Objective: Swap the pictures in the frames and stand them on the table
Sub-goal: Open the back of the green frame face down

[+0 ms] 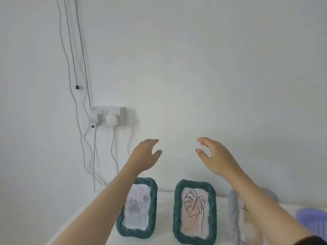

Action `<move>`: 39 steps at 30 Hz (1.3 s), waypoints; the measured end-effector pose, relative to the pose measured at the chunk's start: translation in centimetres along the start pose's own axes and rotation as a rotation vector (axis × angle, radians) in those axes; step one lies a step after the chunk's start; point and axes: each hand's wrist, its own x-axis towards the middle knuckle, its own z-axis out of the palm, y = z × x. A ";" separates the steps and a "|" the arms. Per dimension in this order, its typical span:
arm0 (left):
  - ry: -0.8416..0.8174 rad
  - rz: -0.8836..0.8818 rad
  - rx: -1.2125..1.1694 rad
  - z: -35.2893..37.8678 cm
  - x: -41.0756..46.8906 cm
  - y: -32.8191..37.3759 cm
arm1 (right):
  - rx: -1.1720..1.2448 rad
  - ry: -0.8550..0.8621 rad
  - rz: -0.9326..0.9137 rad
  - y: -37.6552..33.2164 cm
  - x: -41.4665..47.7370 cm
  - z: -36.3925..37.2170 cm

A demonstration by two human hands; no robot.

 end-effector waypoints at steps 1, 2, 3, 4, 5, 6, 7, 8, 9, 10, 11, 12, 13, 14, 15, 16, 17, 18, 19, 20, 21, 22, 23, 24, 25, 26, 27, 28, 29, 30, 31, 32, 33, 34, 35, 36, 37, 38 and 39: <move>0.015 -0.012 -0.011 0.0 -1.1 -0.5 | 0.051 0.000 0.000 -0.4 -0.8 1.1; 0.038 -0.024 -0.040 0.1 -2.2 -1.3 | 0.099 -0.002 -0.001 -0.8 -1.6 2.1; 0.049 -0.041 -0.055 0.6 -3.5 -2.4 | 0.143 -0.020 -0.005 -1.2 -2.7 3.5; 0.060 -0.060 -0.071 1.0 -5.0 -3.5 | 0.187 -0.063 0.002 -1.7 -4.0 5.0; 0.055 -0.093 -0.090 1.5 -6.4 -4.7 | 0.227 -0.104 0.018 -2.0 -5.1 6.7; 0.051 -0.131 -0.101 2.1 -7.8 -6.0 | 0.261 -0.139 0.037 -2.3 -6.1 8.2; 0.048 -0.169 -0.107 2.7 -9.0 -7.5 | 0.291 -0.176 0.058 -2.6 -7.0 9.6; 0.047 -0.191 -0.109 3.3 -10.2 -8.7 | 0.320 -0.214 0.067 -2.9 -7.8 10.8; 0.017 -0.225 -0.130 3.9 -11.4 -10.0 | 0.358 -0.262 0.095 -3.1 -8.7 12.1; -0.011 -0.248 -0.159 4.5 -12.4 -11.0 | 0.389 -0.305 0.118 -3.4 -9.5 13.2; -0.044 -0.270 -0.195 5.0 -13.3 -11.9 | 0.418 -0.349 0.137 -3.5 -10.1 14.3; -0.075 -0.280 -0.231 5.4 -14.0 -12.4 | 0.437 -0.384 0.141 -3.7 -10.5 15.1; -0.112 -0.299 -0.261 5.8 -14.6 -12.9 | 0.458 -0.414 0.143 -3.8 -10.8 15.9; -0.147 -0.323 -0.277 6.2 -15.0 -13.2 | 0.473 -0.442 0.146 -3.9 -10.9 16.5; -0.173 -0.358 -0.287 6.6 -15.3 -13.6 | 0.484 -0.469 0.163 -4.1 -11.0 17.0; -0.187 -0.389 -0.300 7.1 -15.5 -13.9 | 0.500 -0.495 0.186 -4.3 -11.0 17.4; -0.185 -0.412 -0.324 7.5 -15.5 -14.4 | 0.518 -0.515 0.212 -4.4 -11.0 17.8; -0.179 -0.432 -0.351 7.7 -15.5 -14.7 | 0.538 -0.525 0.238 -4.7 -11.0 18.2; -0.179 -0.453 -0.379 7.9 -15.5 -15.0 | 0.558 -0.521 0.268 -5.0 -10.9 18.5; -0.182 -0.469 -0.394 7.9 -15.3 -15.1 | 0.578 -0.501 0.293 -5.2 -10.8 18.8; -0.186 -0.475 -0.405 7.8 -15.1 -15.1 | 0.596 -0.470 0.316 -5.3 -10.6 19.0; -0.184 -0.477 -0.413 7.8 -15.0 -15.0 | 0.601 -0.440 0.337 -5.4 -10.5 19.2; -0.178 -0.471 -0.420 7.7 -14.9 -15.0 | 0.593 -0.416 0.355 -5.5 -10.3 19.2; -0.173 -0.458 -0.425 7.5 -14.8 -14.9 | 0.588 -0.395 0.368 -5.6 -10.1 19.2; -0.166 -0.444 -0.428 7.3 -14.7 -14.9 | 0.591 -0.371 0.379 -5.6 -10.0 19.0; -0.164 -0.431 -0.433 7.1 -14.6 -14.8 | 0.601 -0.343 0.386 -5.6 -9.9 18.8; -0.165 -0.425 -0.438 6.8 -14.5 -14.8 | 0.610 -0.320 0.394 -5.6 -9.8 18.7; -0.169 -0.420 -0.450 6.4 -14.4 -14.6 | 0.621 -0.298 0.400 -5.6 -9.7 18.4; -0.170 -0.416 -0.474 6.0 -14.3 -14.3 | 0.636 -0.279 0.404 -5.6 -9.7 18.1; -0.172 -0.411 -0.514 5.5 -14.2 -13.9 | 0.650 -0.260 0.409 -5.6 -9.6 17.7; -0.173 -0.407 -0.569 5.0 -14.2 -13.4 | 0.668 -0.243 0.415 -5.6 -9.6 17.2; -0.178 -0.406 -0.632 4.4 -14.3 -12.8 | 0.689 -0.223 0.417 -5.7 -9.7 16.6; -0.183 -0.403 -0.692 3.9 -14.4 -12.3 | 0.721 -0.200 0.415 -5.8 -9.9 15.9; -0.187 -0.393 -0.742 3.3 -14.5 -11.8 | 0.755 -0.171 0.413 -5.9 -10.1 15.2; -0.193 -0.381 -0.778 2.9 -14.8 -11.4 | 0.792 -0.140 0.411 -6.0 -10.5 14.4; -0.200 -0.368 -0.803 2.6 -15.1 -11.0 | 0.827 -0.109 0.411 -6.1 -11.0 13.5; -0.208 -0.356 -0.823 2.3 -15.6 -10.5 | 0.859 -0.082 0.413 -6.3 -11.6 12.7; -0.218 -0.346 -0.844 2.2 -16.2 -10.1 | 0.892 -0.058 0.418 -6.4 -12.3 11.9; -0.233 -0.339 -0.869 2.2 -16.9 -9.6 | 0.924 -0.039 0.431 -6.5 -12.9 11.3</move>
